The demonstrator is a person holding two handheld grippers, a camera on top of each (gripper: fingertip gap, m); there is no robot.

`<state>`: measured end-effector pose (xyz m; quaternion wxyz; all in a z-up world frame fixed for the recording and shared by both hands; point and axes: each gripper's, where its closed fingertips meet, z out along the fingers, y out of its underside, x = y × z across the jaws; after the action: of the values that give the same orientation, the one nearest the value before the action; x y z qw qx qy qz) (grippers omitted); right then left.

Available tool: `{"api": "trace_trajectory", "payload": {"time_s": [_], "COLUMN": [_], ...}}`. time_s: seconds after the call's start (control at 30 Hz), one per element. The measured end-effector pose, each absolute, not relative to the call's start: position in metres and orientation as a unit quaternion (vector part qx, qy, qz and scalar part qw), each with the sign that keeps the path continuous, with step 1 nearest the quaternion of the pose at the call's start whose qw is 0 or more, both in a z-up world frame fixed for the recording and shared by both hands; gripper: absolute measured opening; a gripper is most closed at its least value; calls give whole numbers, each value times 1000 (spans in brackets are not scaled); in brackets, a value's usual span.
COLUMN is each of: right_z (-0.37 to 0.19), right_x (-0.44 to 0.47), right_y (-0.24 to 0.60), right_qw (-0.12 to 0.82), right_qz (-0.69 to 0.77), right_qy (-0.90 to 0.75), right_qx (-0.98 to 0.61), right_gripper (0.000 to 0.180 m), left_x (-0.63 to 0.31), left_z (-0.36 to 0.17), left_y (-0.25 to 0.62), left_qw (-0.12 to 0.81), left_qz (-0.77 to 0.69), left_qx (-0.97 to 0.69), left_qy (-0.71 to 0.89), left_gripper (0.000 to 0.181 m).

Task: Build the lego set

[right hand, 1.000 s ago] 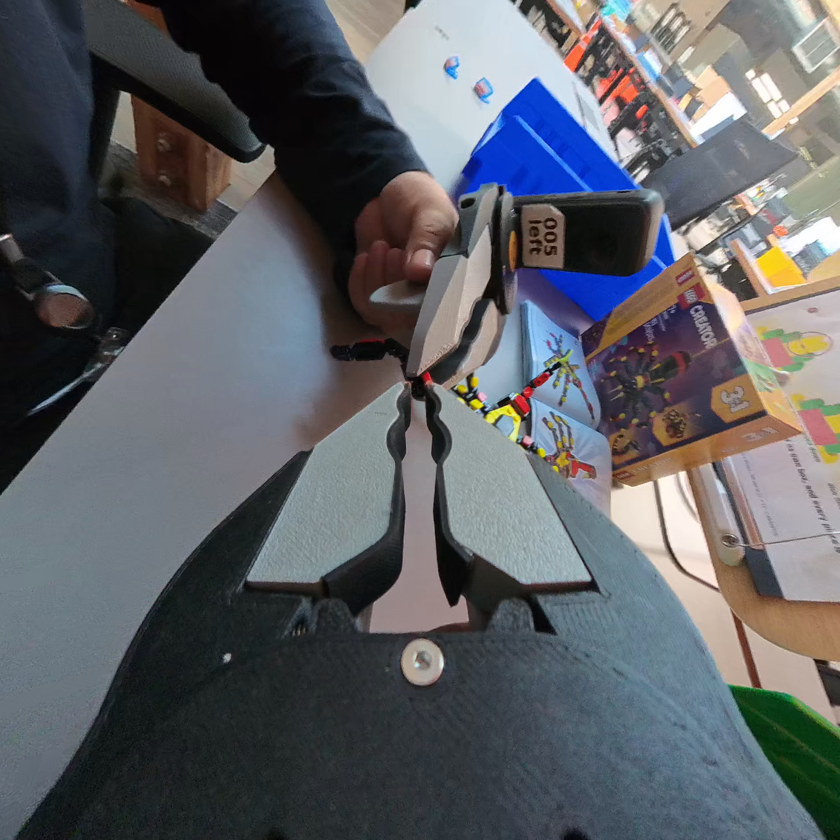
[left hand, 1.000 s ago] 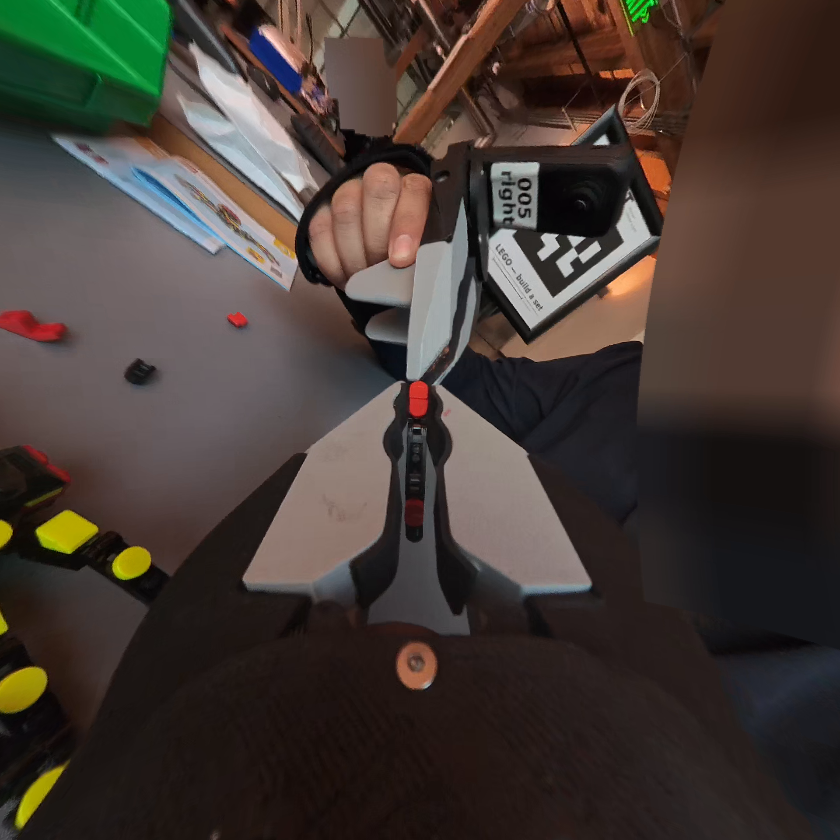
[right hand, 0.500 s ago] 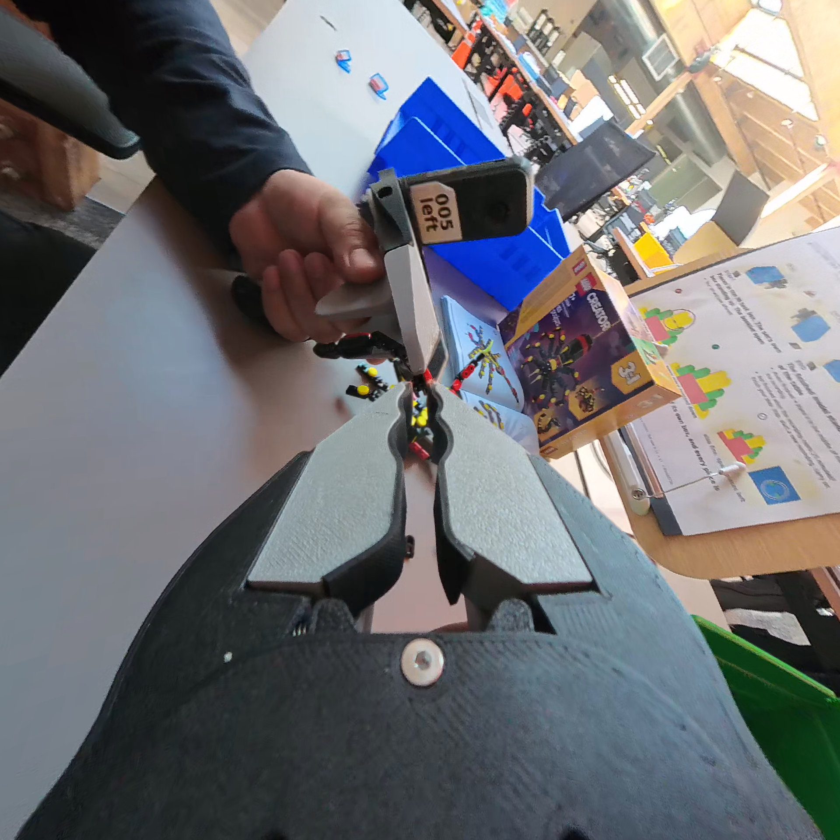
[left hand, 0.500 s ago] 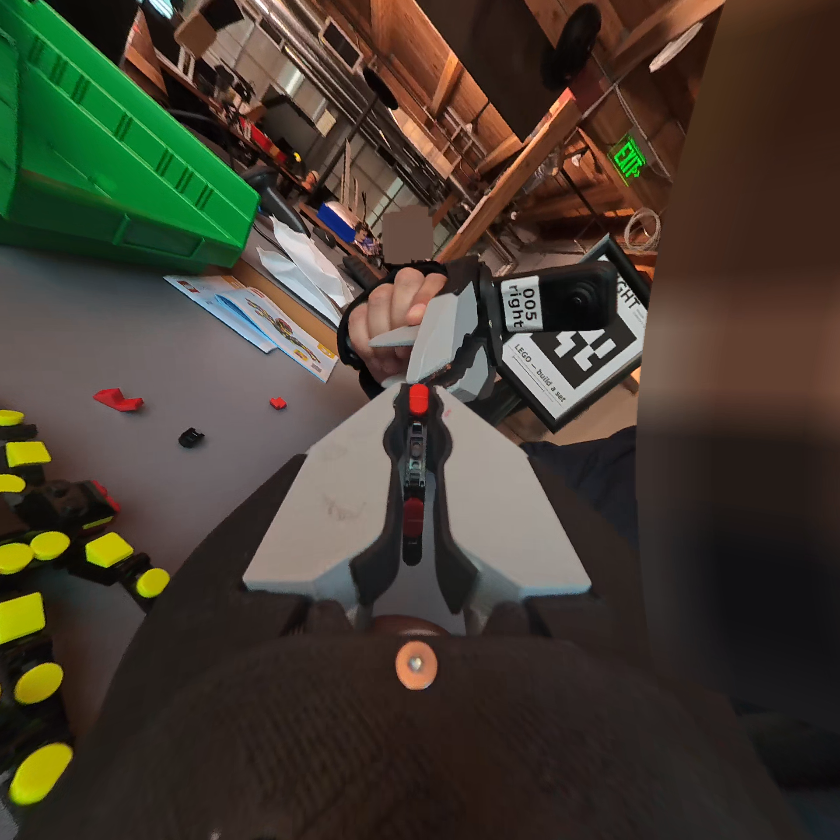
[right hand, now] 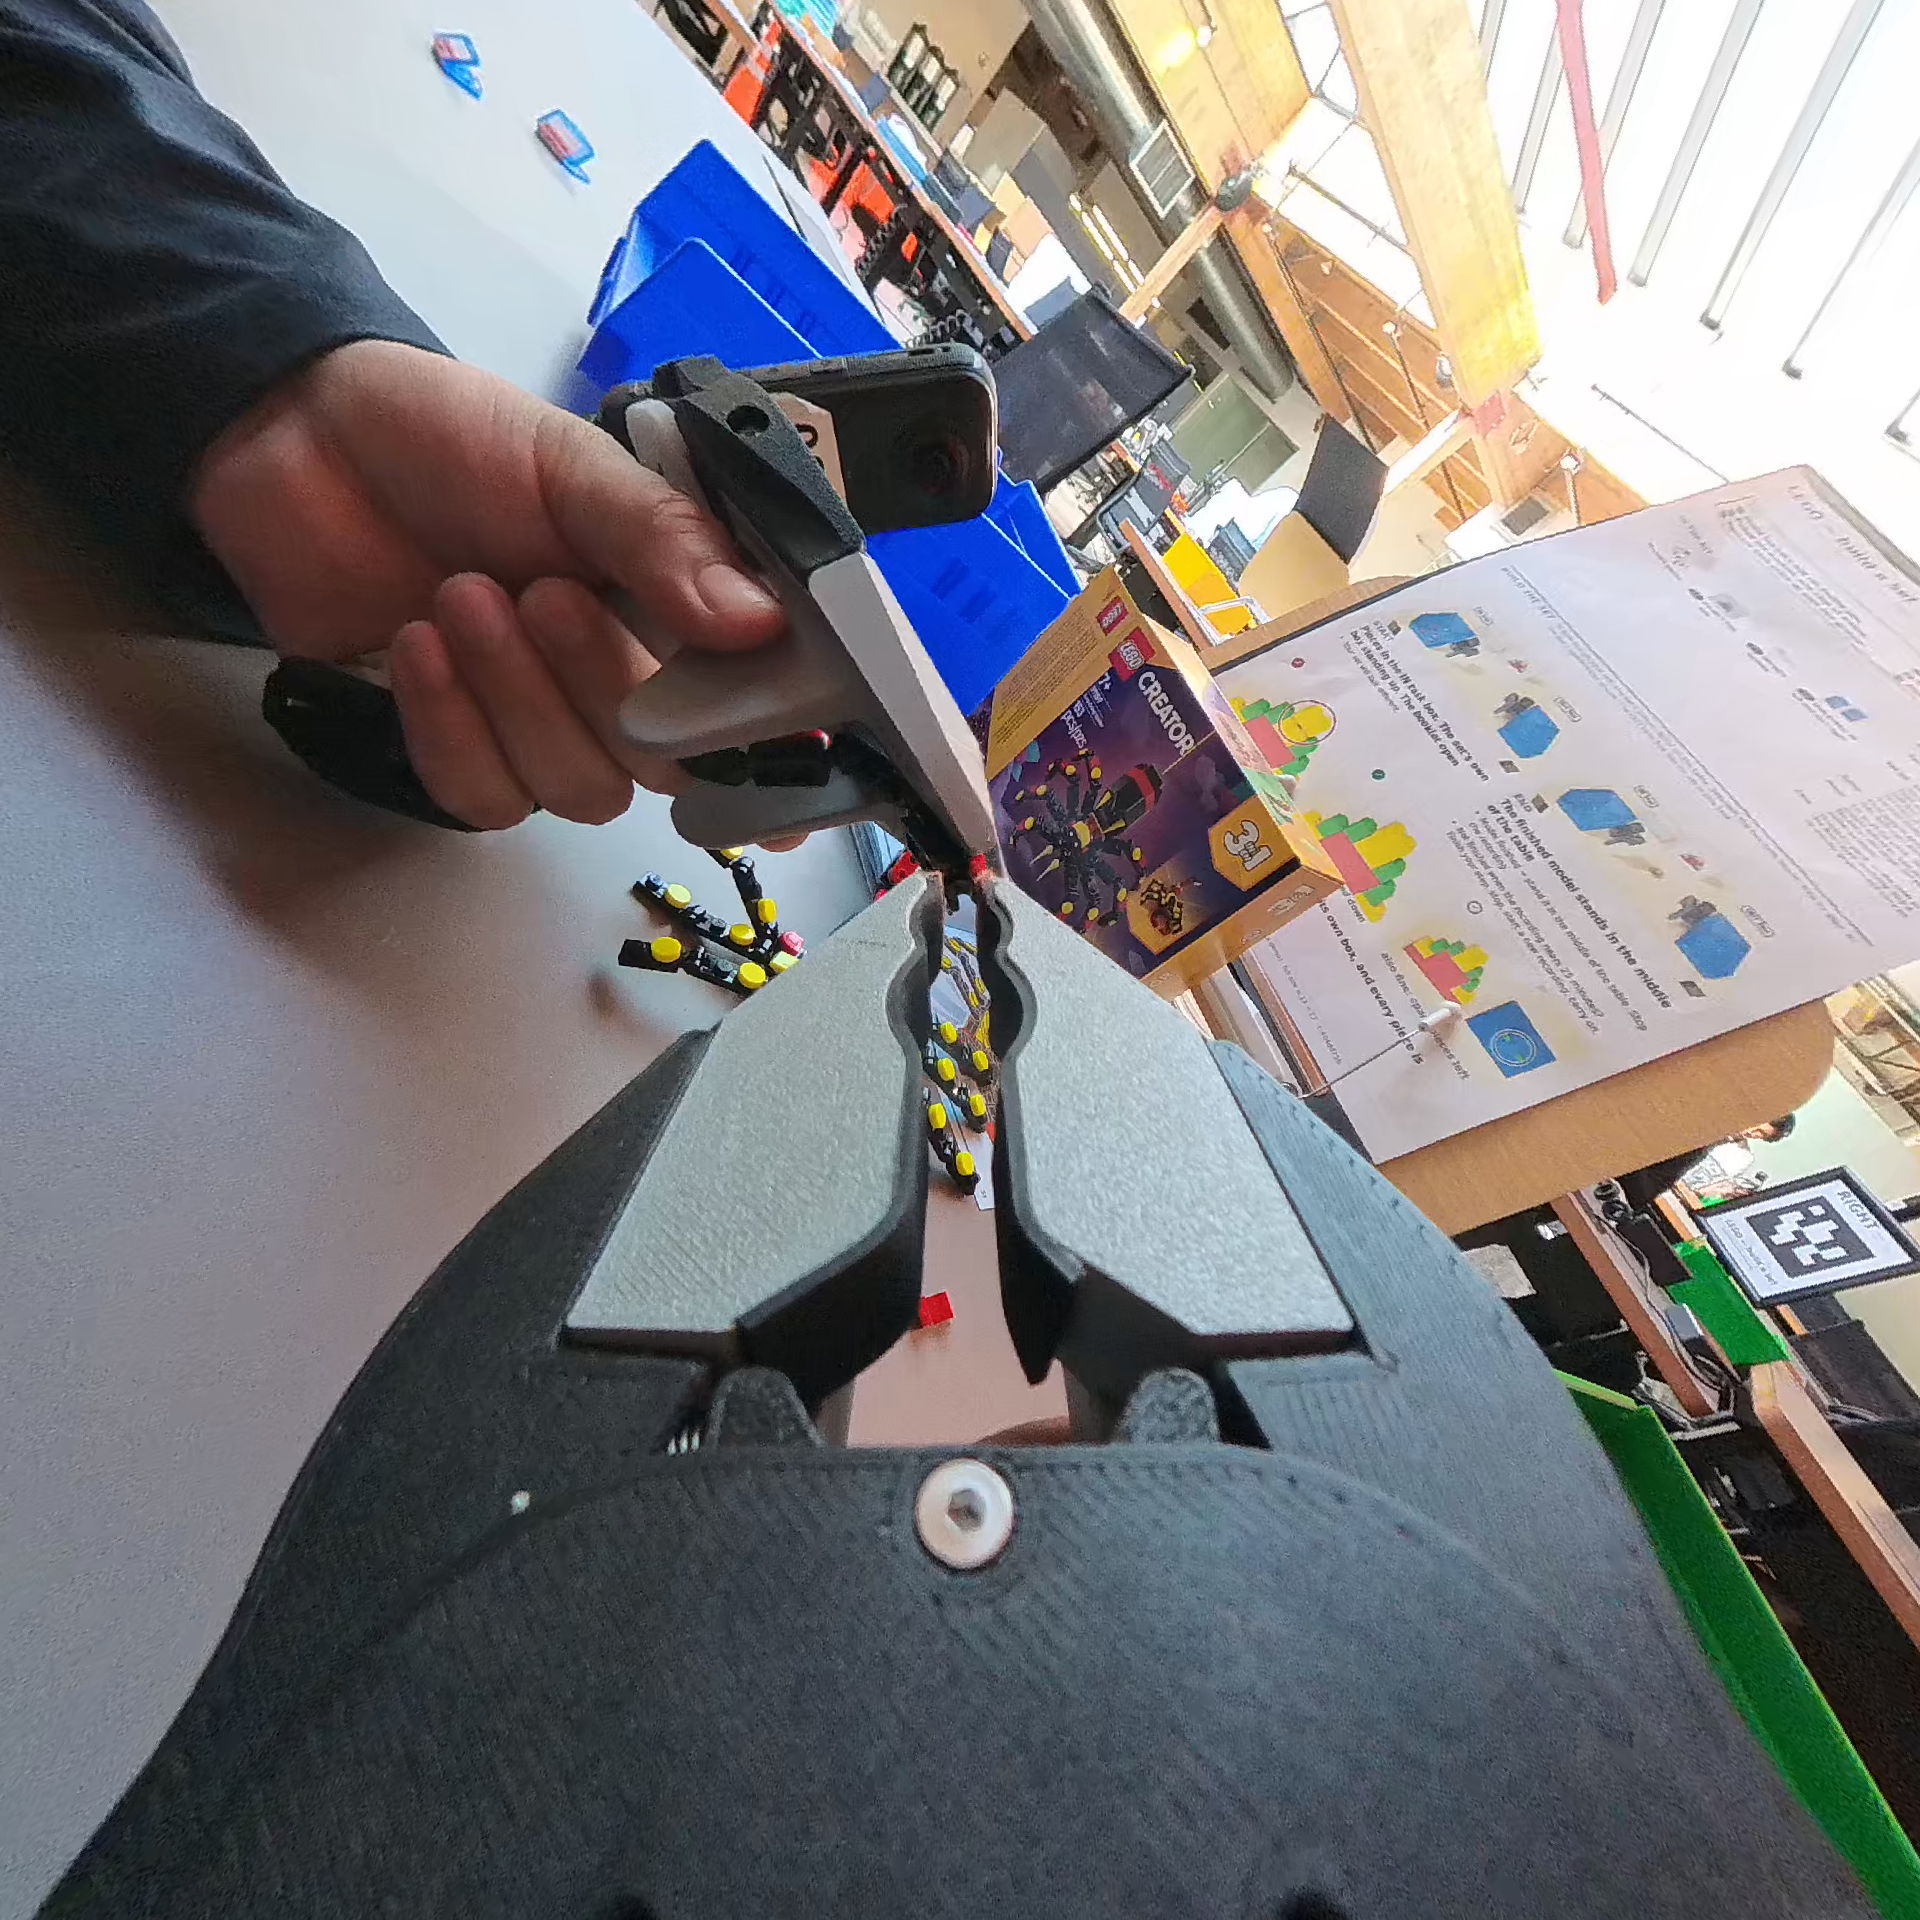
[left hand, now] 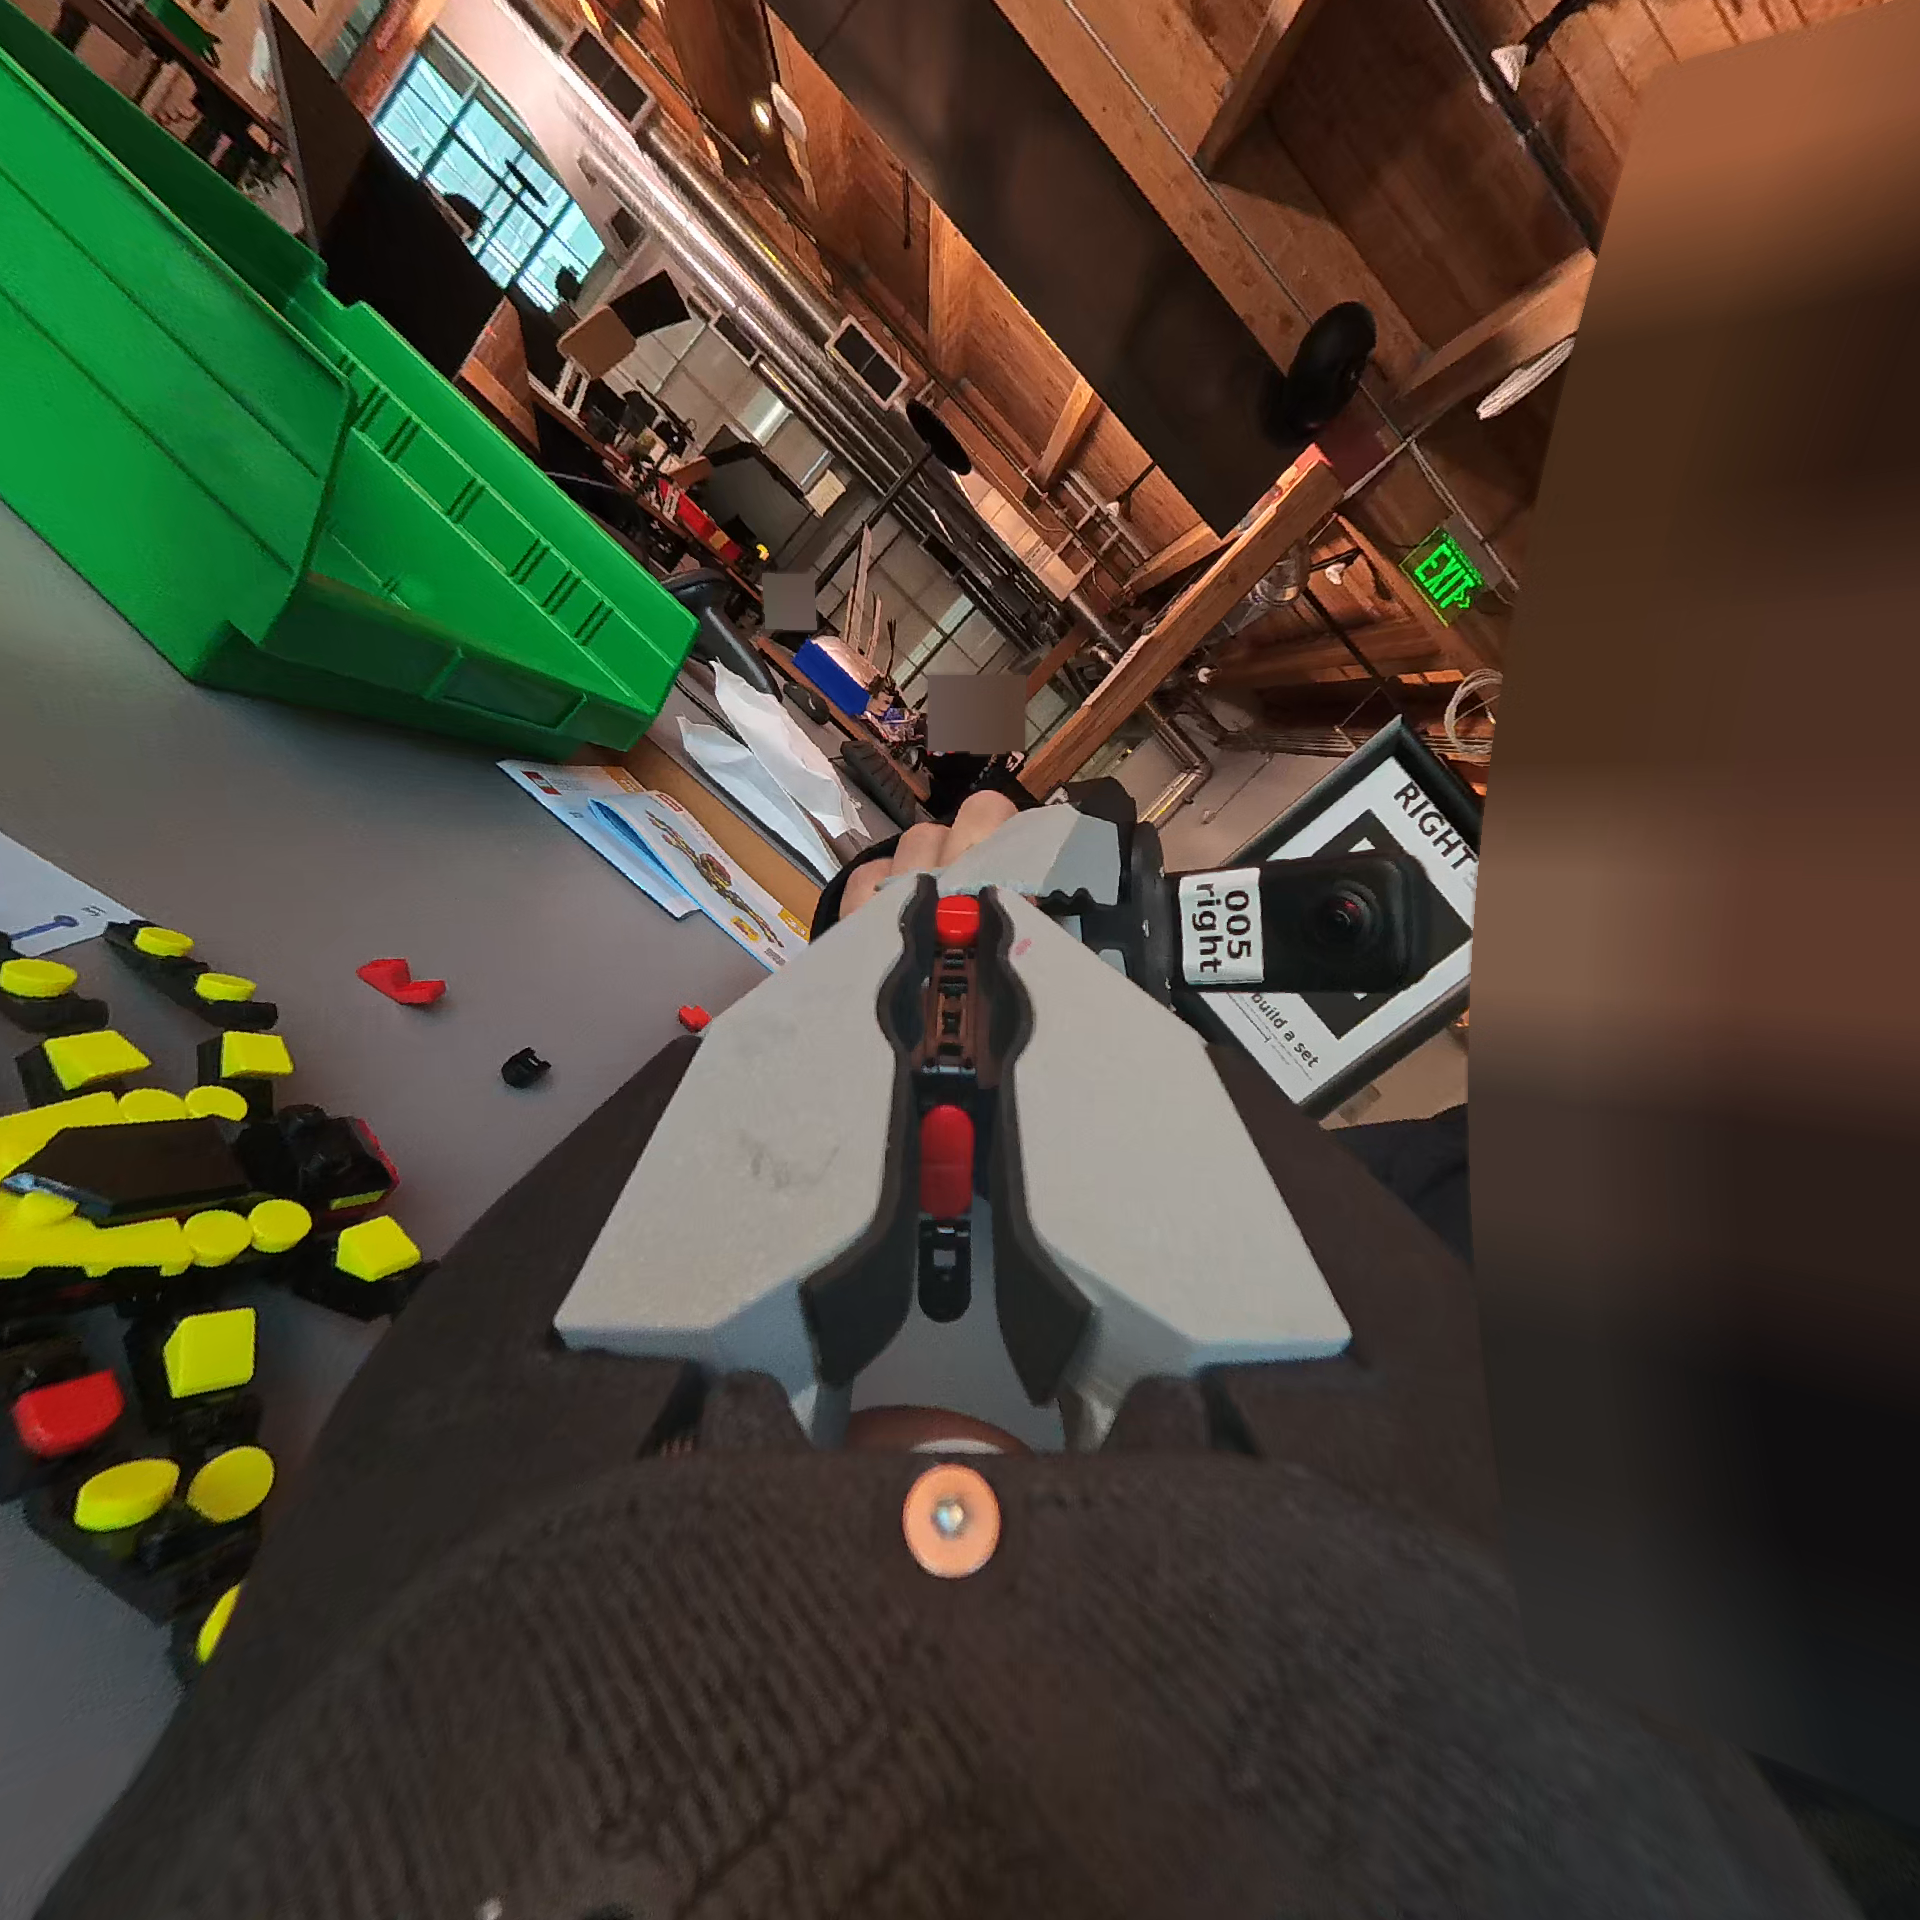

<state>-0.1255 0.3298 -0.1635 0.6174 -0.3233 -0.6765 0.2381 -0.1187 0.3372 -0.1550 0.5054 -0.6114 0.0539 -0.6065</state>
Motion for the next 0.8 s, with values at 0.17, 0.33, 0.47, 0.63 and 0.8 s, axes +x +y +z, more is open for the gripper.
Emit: {"api": "trace_trajectory", "payload": {"time_s": [0.17,0.33,0.47,0.63,0.8], "right_z": [-165,-168,-170,-170,-179], "right_x": [-124,-120,-116,-109,-113], "right_y": [332,325,324,318,322], "right_qw": [607,573,567,551,539], "right_qz": [254,292,281,289,284], "right_qy": [-679,-699,-713,-731,-735], "right_qx": [-327,-313,-301,-280,-297], "right_gripper": [2,3,2,2,2], "left_x": [-117,-111,-105,-96,-100], "left_z": [-157,-165,-176,-178,-179], "left_y": [339,328,320,313,320], "left_qw": [502,434,409,393,416], "left_qz": [-595,-614,-602,-607,-591], "left_qx": [-623,-647,-665,-664,-668], "left_qy": [69,127,168,190,178], "left_gripper": [5,4,4,7,4]}}
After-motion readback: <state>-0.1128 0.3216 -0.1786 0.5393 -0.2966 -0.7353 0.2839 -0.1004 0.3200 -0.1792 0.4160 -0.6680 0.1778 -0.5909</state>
